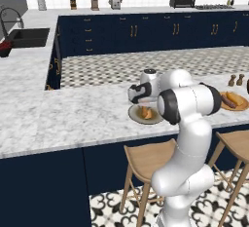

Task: Place one bun and one sausage from the bowl on each plate.

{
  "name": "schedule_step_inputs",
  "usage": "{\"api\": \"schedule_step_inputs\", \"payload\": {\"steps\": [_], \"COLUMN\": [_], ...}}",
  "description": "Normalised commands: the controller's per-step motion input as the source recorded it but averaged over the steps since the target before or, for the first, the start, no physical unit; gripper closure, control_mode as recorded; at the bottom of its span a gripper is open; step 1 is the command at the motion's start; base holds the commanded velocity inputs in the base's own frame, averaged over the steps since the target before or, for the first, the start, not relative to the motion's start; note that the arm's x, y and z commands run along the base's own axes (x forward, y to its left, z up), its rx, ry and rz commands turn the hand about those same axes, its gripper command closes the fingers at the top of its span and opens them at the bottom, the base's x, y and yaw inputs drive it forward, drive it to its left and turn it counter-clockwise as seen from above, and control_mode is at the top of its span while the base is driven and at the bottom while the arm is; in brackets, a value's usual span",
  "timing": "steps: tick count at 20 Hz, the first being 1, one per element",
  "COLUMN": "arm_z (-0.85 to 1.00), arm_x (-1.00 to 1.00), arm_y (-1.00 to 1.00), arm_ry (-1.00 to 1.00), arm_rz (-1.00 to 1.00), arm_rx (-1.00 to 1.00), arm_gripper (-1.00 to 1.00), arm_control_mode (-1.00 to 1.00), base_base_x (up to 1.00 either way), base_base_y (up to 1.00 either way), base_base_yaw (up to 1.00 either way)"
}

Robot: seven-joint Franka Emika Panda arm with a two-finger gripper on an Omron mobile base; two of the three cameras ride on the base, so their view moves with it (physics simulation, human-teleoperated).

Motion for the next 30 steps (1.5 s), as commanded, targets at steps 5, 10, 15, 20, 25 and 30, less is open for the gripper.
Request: {"api": "schedule_step_inputs", "payload": {"steps": [5, 10, 15, 20, 25, 30], "arm_z": [-0.01, 0.0, -0.08, -0.38, -0.35, -0.07], "arm_x": [0.0, 0.0, -0.03, -0.18, -0.29, -0.03], "arm_y": [0.01, 0.0, 0.0, 0.0, -0.24, -0.31], "arm_ry": [0.0, 0.0, -0.03, -0.15, -0.12, -0.01], "arm_rz": [0.0, 0.0, 0.0, 0.0, 0.0, 0.0], "arm_rx": [0.0, 0.0, 0.01, 0.1, 0.08, 0.02], "arm_gripper": [-1.0, -1.0, -1.0, -1.0, -1.0, -1.0], "arm_control_mode": [-1.0, -1.0, -1.0, -1.0, -1.0, -1.0], "base_base_x": [0.0, 0.0, 0.0, 0.0, 0.0, 0.0], "base_base_y": [0.0, 0.0, 0.0, 0.0, 0.0, 0.0], "base_base_yaw": [0.0, 0.0, 0.0, 0.0, 0.0, 0.0]}}
